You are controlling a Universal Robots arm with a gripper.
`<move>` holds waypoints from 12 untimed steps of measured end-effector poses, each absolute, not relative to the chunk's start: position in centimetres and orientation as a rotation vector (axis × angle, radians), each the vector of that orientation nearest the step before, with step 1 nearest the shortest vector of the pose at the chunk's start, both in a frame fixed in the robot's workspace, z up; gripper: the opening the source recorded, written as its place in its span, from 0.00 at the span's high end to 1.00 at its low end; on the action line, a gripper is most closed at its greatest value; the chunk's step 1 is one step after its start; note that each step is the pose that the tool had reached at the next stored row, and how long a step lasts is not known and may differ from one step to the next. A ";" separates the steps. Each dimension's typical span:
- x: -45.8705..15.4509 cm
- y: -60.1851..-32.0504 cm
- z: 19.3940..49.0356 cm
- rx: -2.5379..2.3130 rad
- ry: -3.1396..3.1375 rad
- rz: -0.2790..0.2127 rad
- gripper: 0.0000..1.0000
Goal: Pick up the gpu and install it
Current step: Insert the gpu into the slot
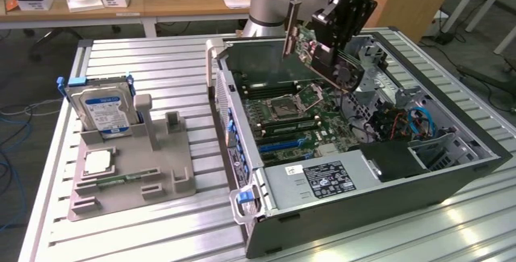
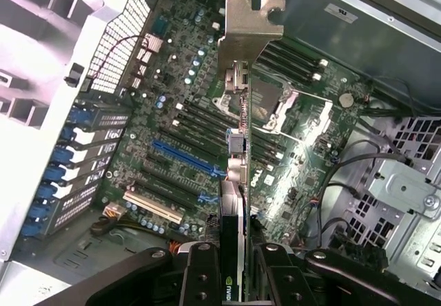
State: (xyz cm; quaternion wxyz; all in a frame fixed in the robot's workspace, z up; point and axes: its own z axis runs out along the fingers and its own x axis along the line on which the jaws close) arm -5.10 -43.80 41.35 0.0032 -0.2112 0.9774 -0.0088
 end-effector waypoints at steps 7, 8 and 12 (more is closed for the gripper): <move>-5.1 -43.9 41.4 -0.703 3.055 -0.028 0.74; -5.1 -44.0 41.4 -0.729 3.049 -0.027 0.74; -5.1 -44.1 41.4 -0.822 3.024 -0.027 0.74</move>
